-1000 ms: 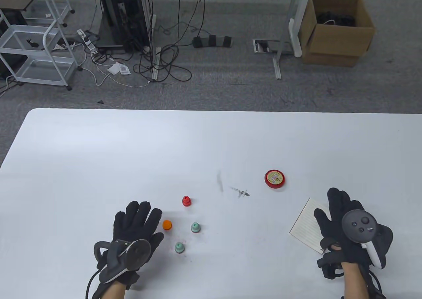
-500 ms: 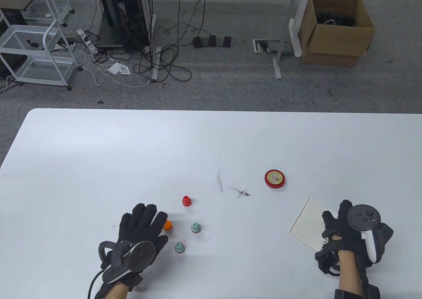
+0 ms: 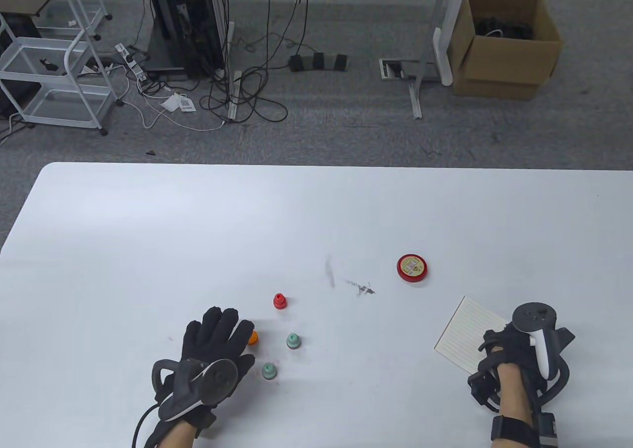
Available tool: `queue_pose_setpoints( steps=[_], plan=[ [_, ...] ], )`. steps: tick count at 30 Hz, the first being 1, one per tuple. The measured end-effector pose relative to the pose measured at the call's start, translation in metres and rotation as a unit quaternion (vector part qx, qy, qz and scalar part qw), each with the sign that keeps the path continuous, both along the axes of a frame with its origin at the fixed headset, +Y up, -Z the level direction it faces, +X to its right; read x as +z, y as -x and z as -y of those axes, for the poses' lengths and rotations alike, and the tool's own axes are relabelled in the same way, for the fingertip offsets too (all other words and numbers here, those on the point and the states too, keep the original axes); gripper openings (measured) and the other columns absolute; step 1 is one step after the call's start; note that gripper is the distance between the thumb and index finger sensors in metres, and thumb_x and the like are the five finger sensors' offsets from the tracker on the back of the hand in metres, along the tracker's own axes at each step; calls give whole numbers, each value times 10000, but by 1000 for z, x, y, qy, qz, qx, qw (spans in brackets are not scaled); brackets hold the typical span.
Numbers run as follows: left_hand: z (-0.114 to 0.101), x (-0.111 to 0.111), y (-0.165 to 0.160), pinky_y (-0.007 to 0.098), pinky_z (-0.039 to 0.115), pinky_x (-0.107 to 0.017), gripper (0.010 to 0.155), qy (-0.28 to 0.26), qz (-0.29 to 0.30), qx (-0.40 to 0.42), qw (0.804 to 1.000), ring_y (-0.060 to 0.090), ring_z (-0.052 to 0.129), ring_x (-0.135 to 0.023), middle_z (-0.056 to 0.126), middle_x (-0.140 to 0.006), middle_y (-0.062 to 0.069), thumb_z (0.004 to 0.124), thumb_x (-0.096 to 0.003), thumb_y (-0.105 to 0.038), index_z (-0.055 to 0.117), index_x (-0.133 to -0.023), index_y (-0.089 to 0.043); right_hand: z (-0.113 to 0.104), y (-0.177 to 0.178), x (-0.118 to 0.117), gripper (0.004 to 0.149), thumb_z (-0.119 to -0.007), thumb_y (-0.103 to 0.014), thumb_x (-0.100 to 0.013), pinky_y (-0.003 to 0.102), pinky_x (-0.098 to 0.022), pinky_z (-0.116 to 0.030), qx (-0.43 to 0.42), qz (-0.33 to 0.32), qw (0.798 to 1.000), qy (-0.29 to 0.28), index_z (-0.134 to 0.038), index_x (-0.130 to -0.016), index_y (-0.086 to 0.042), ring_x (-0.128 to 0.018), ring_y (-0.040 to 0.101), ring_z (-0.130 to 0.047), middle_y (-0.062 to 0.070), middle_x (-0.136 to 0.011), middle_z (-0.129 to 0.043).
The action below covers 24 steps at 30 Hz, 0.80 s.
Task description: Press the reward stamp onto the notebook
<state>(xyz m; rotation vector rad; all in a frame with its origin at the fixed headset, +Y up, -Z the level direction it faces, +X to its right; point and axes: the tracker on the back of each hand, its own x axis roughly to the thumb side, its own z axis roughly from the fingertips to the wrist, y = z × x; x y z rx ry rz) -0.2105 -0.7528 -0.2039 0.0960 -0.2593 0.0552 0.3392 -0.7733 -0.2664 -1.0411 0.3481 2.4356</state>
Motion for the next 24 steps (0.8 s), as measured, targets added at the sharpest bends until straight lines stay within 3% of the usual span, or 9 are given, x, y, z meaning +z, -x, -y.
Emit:
queue_pose_setpoints(
  steps=[7,12,20,24],
  plan=[
    [5,-4,-2,646,466,-847,675,16,-1,-9,1000,375,439,-1177,517,-1256,21,654,-488,-616,599,-1118,-381,9,13,-15,859,-869,-275,-423,530,-476,-780,48,-12,996,78,-378,-1068,11,-691,440,-776,288,-967,-588],
    [3,-3,-4,633,476,-855,650,-12,3,8,1000,342,470,-1181,557,-1241,-3,663,-483,-603,632,-1096,-388,12,7,-22,883,-855,-243,-421,519,-492,-750,3,12,994,105,-316,-1060,40,-671,395,-770,279,-928,-590],
    [2,-7,1,631,474,-861,643,-12,-10,15,1000,336,479,-1184,562,-1242,-12,665,-485,-599,638,-1093,-391,17,-8,-22,926,-893,-244,-386,515,-489,-729,-51,34,994,86,-306,-1033,63,-613,332,-795,200,-847,-610],
    [4,-7,0,630,479,-861,633,-8,-2,19,1000,330,488,-1184,571,-1238,-17,665,-486,-595,649,-1086,-393,18,-10,-20,855,-907,-246,-374,515,-481,-741,-47,30,996,69,-409,-1014,26,-593,319,-815,174,-828,-648]
  ],
)
